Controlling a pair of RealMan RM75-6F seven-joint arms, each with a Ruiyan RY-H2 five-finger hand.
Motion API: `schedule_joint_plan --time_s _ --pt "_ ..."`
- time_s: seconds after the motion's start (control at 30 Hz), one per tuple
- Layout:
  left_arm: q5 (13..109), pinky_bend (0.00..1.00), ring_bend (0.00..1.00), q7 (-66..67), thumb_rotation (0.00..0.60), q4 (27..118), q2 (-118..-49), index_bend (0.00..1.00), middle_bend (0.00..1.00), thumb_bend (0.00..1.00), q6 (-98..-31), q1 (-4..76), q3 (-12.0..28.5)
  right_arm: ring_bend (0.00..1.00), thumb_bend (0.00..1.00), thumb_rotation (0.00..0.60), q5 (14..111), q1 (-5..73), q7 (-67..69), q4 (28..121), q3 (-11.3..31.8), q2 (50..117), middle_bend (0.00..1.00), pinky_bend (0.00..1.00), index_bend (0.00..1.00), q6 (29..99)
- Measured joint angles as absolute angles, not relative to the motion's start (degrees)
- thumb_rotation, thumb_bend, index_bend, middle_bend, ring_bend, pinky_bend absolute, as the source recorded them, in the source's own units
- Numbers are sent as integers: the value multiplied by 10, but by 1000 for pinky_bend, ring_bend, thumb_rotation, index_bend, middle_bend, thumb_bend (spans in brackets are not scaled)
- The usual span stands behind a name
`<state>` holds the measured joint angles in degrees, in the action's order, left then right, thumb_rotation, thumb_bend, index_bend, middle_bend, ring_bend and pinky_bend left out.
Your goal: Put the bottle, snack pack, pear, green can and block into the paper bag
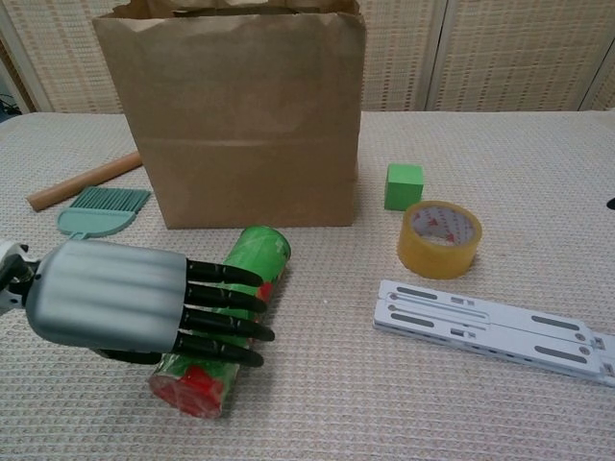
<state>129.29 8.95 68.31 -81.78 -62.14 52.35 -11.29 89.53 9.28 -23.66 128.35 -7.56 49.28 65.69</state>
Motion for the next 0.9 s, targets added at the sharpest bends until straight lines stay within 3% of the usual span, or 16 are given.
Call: schedule_joint_plan --time_s 0.4,0.53,0.6,0.7,0.77,0.83,0.9 --pt "1263 40 0 88 600 629 -877 0 0 369 -619 521 -128 0 68 600 884 97 -241 1286 -75 490 0 0 0 652" --pt "1257 88 0 95 600 614 -890 2 0 389 -612 518 -141 0 68 600 883 98 -240 1286 -75 490 0 0 0 652" --pt "1256 177 24 95 600 612 -892 52 23 426 -614 517 -147 0 68 600 882 98 -240 1287 -74 489 0 0 0 652" --pt "1258 421 234 88 600 609 -892 286 245 532 -626 516 -156 0 67 600 881 99 -239 1286 -74 489 0 0 0 651" --pt "1262 615 452 79 600 608 -891 481 501 609 -637 517 -165 0 68 600 881 99 -239 1286 -75 489 0 0 0 650" --pt "1270 709 554 69 600 608 -887 579 620 655 -647 521 -176 0 68 600 882 99 -240 1287 -75 489 0 0 0 651" --pt "1275 746 606 63 600 610 -880 633 675 681 -656 523 -185 0 68 600 884 99 -239 1288 -76 489 0 0 0 652"
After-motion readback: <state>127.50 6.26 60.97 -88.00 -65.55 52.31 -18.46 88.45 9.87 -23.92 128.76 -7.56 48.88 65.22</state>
